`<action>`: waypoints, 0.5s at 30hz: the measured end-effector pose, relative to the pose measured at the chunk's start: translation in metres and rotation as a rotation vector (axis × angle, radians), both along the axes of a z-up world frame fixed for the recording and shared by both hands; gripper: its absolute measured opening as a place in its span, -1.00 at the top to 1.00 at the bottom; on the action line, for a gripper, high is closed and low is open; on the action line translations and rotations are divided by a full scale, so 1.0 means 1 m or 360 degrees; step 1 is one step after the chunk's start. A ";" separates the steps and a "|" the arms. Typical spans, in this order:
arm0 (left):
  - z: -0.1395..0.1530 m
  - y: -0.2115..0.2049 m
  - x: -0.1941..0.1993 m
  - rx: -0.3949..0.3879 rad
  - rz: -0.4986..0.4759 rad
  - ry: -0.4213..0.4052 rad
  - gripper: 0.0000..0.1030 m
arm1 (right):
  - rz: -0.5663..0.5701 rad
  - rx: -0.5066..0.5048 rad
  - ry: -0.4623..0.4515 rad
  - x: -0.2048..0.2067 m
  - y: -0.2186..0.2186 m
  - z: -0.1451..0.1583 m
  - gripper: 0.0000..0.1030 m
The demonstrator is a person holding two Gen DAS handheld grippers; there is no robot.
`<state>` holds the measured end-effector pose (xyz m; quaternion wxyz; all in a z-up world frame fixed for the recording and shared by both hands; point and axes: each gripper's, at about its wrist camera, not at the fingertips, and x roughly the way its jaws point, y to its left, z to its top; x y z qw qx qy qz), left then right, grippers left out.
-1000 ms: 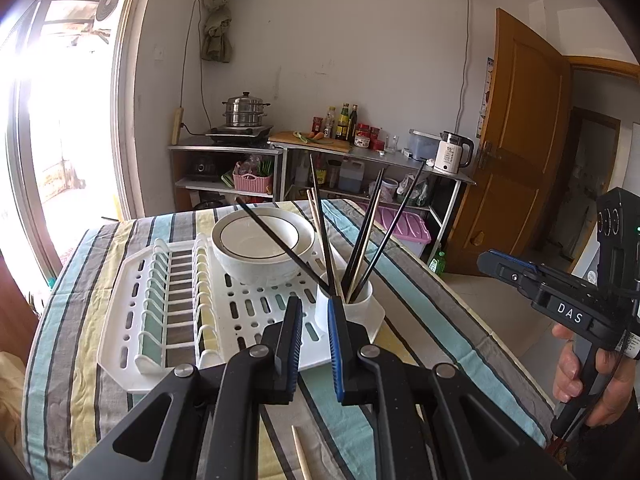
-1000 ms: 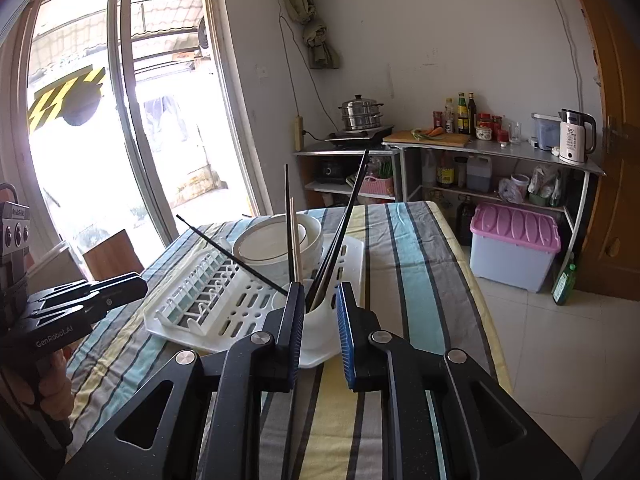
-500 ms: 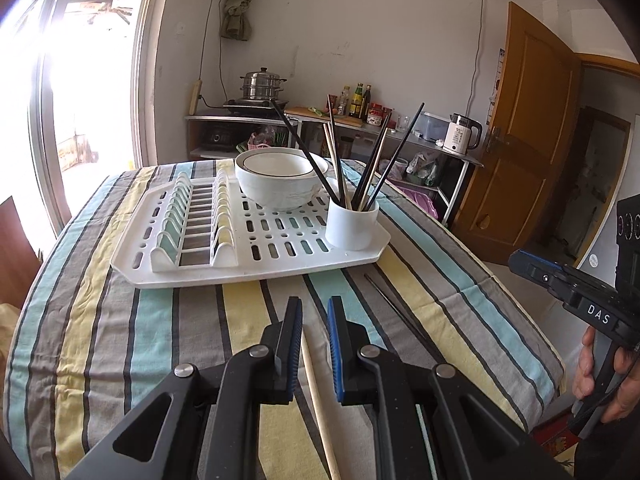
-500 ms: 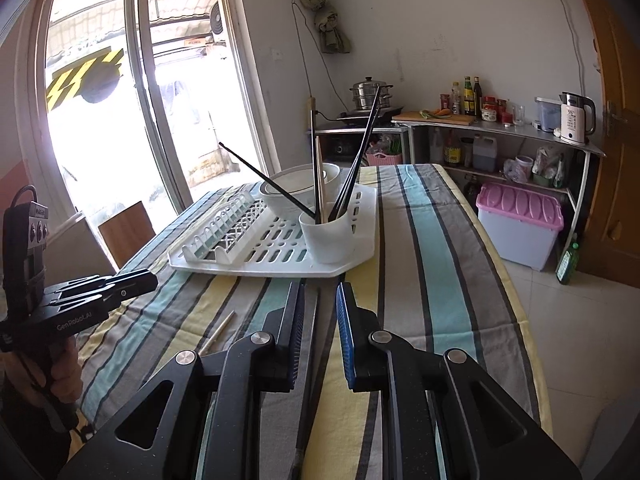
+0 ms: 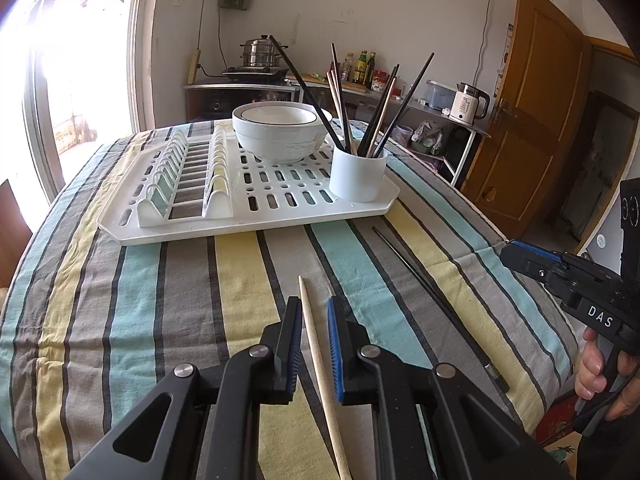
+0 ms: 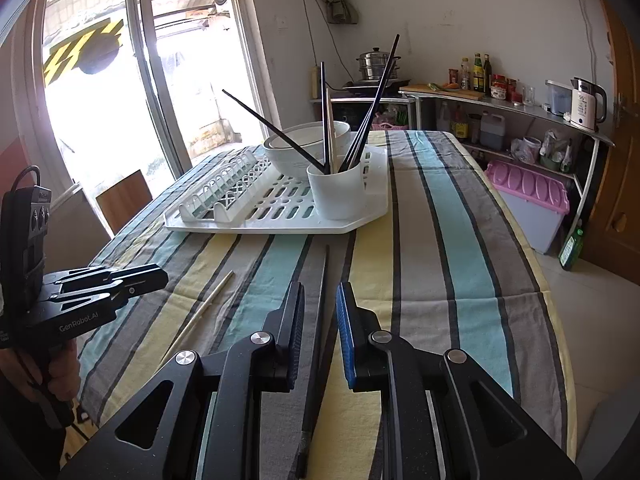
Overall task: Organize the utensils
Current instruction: 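Grasp a wooden chopstick with the left tool while the right tool grasps a black chopstick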
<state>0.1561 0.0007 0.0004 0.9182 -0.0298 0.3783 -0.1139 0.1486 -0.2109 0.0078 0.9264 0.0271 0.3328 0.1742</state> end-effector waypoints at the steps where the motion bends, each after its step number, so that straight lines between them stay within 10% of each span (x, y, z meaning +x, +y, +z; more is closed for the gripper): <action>1: -0.003 -0.001 0.004 0.0008 -0.0004 0.0016 0.76 | 0.0005 -0.0005 0.0010 0.003 0.002 -0.002 0.67; 15: -0.038 -0.012 0.048 0.0066 -0.0024 0.0252 0.74 | 0.0081 -0.0115 0.0222 0.060 0.029 -0.035 0.67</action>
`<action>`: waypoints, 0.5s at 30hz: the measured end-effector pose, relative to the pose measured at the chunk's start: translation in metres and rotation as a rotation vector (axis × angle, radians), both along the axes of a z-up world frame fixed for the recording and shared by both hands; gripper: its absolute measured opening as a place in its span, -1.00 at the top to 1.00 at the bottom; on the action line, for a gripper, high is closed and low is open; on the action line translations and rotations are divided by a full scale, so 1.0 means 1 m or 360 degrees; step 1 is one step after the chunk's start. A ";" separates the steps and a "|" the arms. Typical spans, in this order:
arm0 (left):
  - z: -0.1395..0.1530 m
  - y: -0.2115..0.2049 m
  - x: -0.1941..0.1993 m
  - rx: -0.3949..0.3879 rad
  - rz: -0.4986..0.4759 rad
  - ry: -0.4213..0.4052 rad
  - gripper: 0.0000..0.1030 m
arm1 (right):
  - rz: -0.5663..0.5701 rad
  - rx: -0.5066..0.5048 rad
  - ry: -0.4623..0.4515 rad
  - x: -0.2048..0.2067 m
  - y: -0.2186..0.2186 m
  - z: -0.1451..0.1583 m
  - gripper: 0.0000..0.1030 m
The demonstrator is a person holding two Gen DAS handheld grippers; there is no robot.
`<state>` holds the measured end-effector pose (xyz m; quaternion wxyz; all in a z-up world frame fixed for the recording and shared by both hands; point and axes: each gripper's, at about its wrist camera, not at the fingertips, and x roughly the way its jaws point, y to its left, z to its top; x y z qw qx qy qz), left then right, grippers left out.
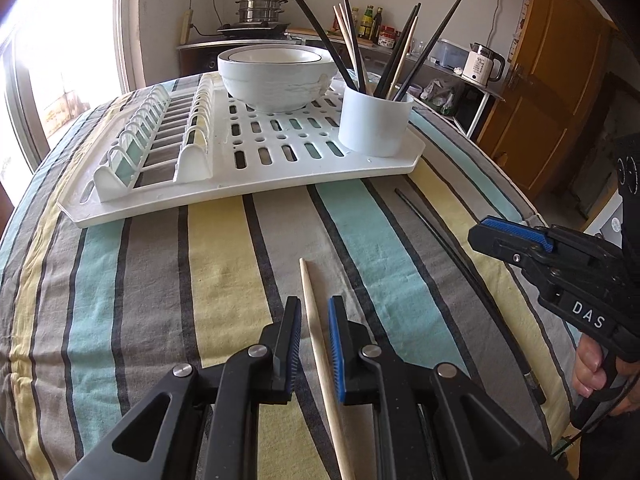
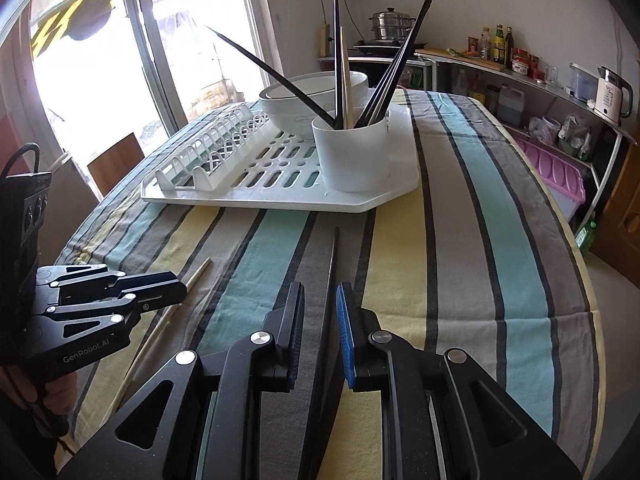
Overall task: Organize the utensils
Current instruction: 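Grasp a wooden chopstick with the left tool while the right tool grasps a black chopstick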
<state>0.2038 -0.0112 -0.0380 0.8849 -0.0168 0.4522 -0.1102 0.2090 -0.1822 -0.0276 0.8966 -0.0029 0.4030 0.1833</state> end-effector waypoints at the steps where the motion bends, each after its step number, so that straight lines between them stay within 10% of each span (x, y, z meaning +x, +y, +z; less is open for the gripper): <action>1: -0.001 -0.001 0.002 0.0010 0.0002 0.0011 0.74 | 0.0007 -0.0013 0.0015 0.004 0.002 -0.003 0.67; 15: -0.004 -0.008 0.000 0.0110 0.0009 -0.0016 0.74 | 0.0059 -0.0191 0.0108 0.030 0.020 -0.020 0.69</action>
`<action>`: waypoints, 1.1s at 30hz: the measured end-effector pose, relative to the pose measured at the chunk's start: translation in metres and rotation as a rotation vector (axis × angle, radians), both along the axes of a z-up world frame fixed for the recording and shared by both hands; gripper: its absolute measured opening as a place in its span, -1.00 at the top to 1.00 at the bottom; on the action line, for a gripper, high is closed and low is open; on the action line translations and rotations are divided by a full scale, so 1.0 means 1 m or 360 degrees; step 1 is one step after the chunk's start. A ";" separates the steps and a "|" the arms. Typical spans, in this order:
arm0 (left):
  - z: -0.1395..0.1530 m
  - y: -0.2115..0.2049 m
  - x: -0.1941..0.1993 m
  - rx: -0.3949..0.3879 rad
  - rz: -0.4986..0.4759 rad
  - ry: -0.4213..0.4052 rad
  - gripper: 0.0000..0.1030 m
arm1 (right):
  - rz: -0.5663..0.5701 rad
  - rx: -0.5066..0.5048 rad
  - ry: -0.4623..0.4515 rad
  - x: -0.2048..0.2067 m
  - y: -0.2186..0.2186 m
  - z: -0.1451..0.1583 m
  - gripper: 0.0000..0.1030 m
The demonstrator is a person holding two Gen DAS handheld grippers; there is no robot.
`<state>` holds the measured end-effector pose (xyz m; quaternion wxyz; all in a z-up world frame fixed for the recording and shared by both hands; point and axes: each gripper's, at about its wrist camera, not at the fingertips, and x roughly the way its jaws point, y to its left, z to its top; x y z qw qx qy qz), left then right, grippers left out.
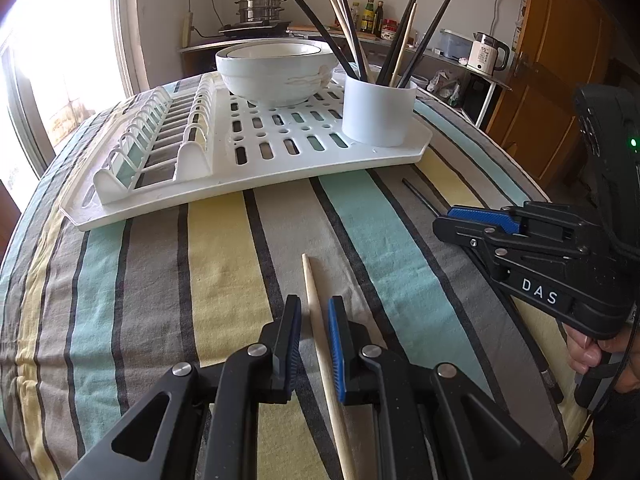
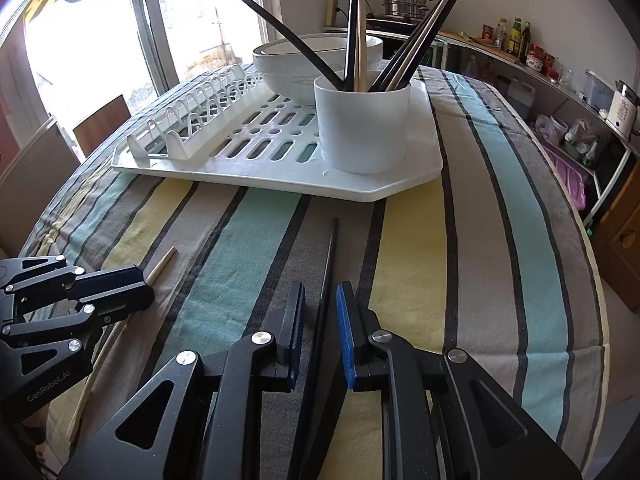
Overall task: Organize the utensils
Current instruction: 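Grasp a wooden chopstick with the left tool while the right tool grasps a black chopstick, then lift both held chopsticks and carry them up over the white cup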
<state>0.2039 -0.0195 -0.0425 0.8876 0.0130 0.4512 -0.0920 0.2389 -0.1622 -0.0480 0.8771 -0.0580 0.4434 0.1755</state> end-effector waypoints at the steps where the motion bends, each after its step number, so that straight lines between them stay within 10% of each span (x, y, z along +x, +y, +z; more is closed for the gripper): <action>1: 0.000 -0.001 0.000 0.0015 0.0001 -0.0004 0.74 | 0.0005 -0.0020 -0.0002 0.000 0.002 0.000 0.69; 15: 0.007 0.003 0.006 -0.0030 -0.0001 -0.0007 0.89 | 0.0039 0.0096 -0.0005 -0.005 0.001 0.010 0.90; 33: 0.104 0.016 -0.011 -0.0170 -0.0035 -0.0356 0.89 | -0.0031 0.0278 -0.0385 -0.036 -0.023 0.099 0.91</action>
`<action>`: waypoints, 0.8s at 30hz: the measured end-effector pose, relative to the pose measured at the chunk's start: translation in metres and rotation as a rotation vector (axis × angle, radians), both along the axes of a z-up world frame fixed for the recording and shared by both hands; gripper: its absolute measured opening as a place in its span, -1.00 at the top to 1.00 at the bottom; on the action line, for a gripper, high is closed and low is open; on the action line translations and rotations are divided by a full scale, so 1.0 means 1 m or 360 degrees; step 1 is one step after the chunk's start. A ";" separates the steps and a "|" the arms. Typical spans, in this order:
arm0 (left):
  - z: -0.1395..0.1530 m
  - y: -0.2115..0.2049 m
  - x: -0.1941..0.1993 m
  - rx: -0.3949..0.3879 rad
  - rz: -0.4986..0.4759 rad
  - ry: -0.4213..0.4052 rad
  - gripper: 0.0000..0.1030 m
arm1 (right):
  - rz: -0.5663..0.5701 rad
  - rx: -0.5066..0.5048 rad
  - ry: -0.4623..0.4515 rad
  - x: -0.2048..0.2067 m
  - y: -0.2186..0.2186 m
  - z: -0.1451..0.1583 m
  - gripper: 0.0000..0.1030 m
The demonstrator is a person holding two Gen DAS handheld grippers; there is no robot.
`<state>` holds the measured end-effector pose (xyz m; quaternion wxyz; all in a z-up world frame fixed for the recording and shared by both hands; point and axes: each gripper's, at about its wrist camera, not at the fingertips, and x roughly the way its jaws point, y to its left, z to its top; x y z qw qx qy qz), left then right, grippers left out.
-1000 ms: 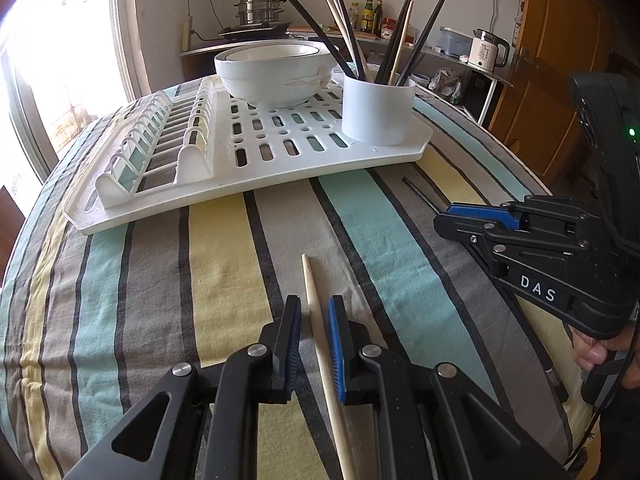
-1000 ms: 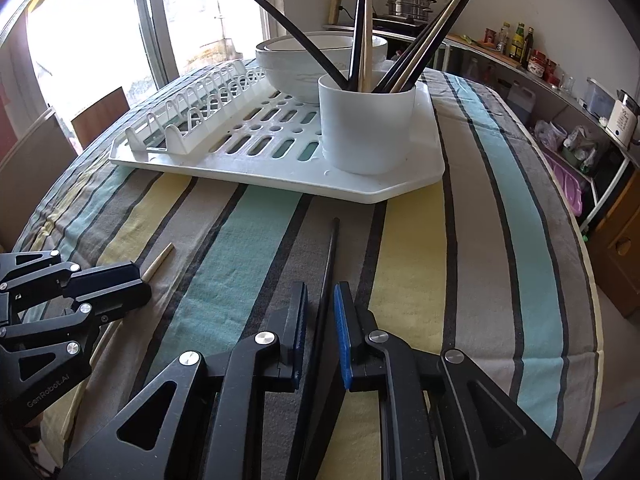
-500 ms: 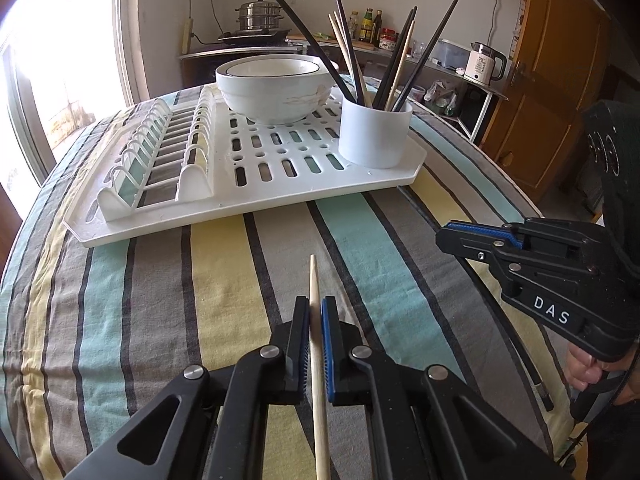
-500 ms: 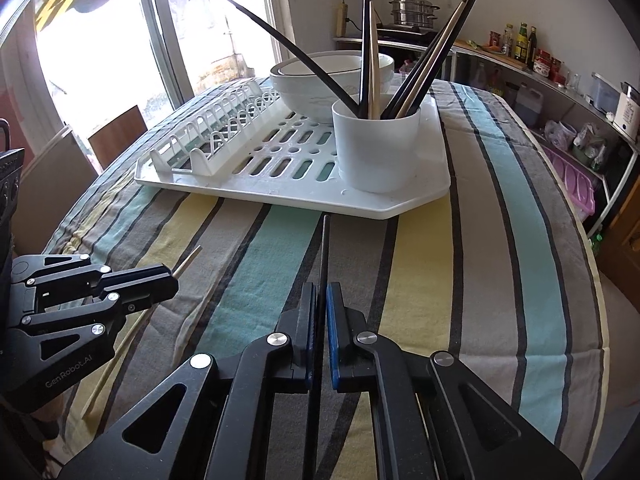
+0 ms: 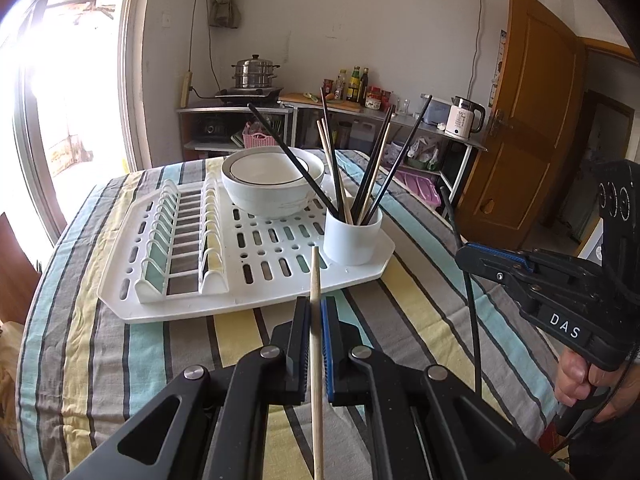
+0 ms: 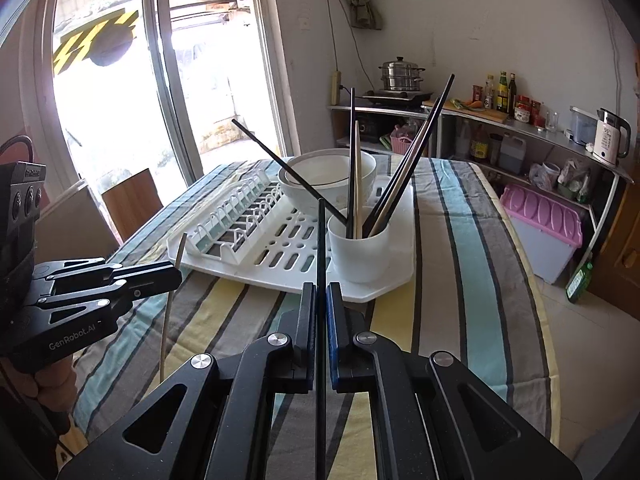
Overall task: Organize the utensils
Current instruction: 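Lift both held chopsticks and carry them up over the white cup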
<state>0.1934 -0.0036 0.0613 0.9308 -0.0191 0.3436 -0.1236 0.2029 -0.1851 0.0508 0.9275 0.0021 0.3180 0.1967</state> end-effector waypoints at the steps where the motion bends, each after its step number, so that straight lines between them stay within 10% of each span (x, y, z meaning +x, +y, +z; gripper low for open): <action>1: 0.004 0.001 -0.001 -0.0008 0.0001 -0.0015 0.89 | -0.0005 0.0009 -0.0018 -0.002 -0.001 0.004 0.91; 24: 0.045 0.006 -0.016 -0.0089 -0.0012 -0.0147 0.90 | -0.0094 0.0125 -0.0212 -0.026 -0.024 0.043 0.91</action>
